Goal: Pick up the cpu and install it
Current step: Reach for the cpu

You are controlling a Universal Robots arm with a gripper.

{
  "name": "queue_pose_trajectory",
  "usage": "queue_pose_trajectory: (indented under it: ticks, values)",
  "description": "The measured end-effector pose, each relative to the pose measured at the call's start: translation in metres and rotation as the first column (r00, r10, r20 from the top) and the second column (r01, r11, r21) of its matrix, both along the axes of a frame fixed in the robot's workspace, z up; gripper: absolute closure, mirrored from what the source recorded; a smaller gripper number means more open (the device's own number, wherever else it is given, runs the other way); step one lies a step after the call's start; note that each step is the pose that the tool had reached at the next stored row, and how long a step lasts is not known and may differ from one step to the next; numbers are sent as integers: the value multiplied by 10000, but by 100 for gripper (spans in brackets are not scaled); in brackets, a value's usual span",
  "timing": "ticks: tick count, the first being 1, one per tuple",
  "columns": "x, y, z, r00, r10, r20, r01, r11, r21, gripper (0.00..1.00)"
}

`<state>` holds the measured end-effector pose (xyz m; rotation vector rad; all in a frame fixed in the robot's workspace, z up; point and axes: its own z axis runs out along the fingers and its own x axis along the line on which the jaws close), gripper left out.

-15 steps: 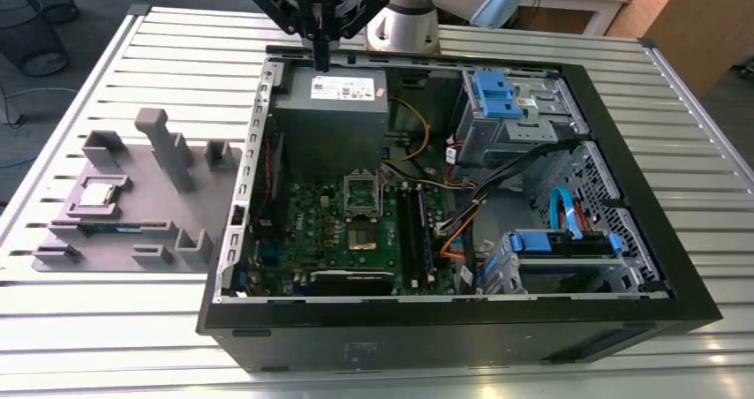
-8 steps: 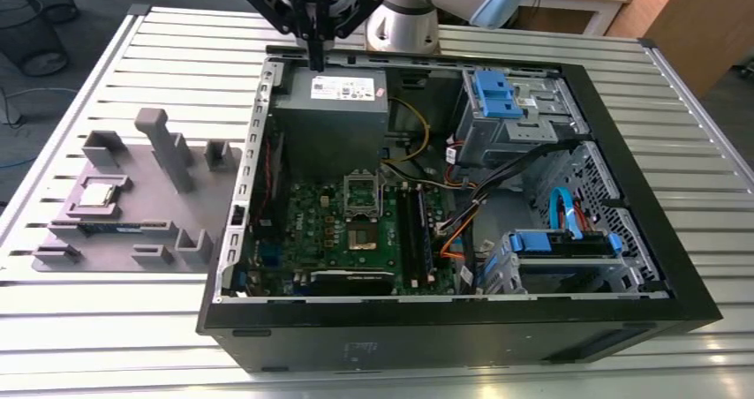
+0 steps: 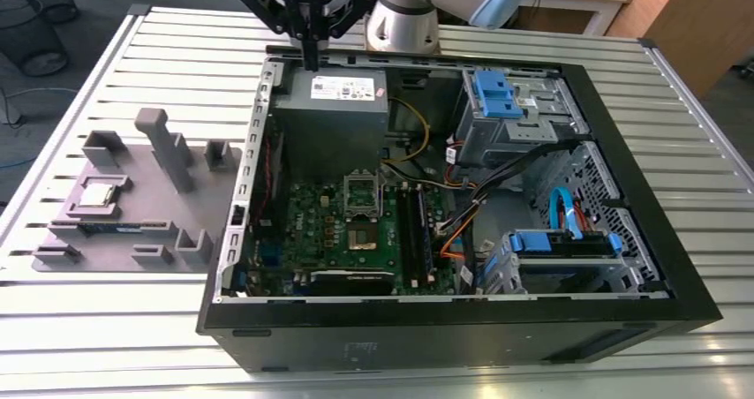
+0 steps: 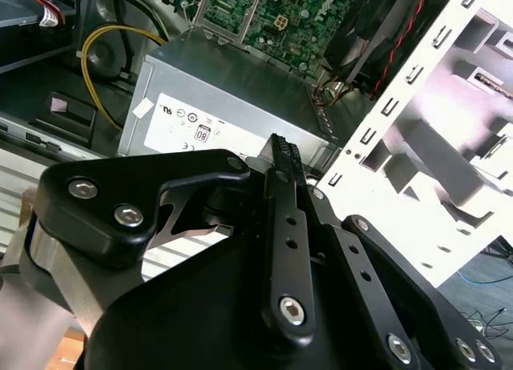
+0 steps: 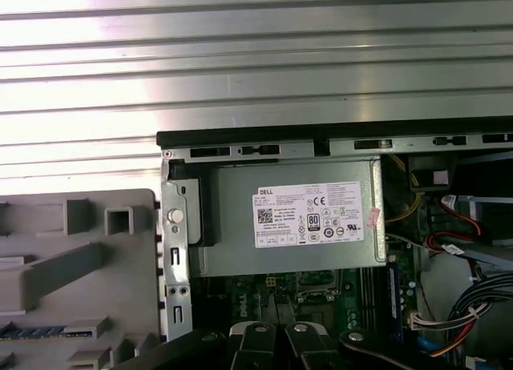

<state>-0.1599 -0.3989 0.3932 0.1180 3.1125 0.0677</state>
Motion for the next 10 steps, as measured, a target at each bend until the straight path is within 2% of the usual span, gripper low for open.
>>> queue_pose_trajectory:
  ticks: [10]
  values:
    - [-27,0,0,10000,0,0,0,10000,0,89]
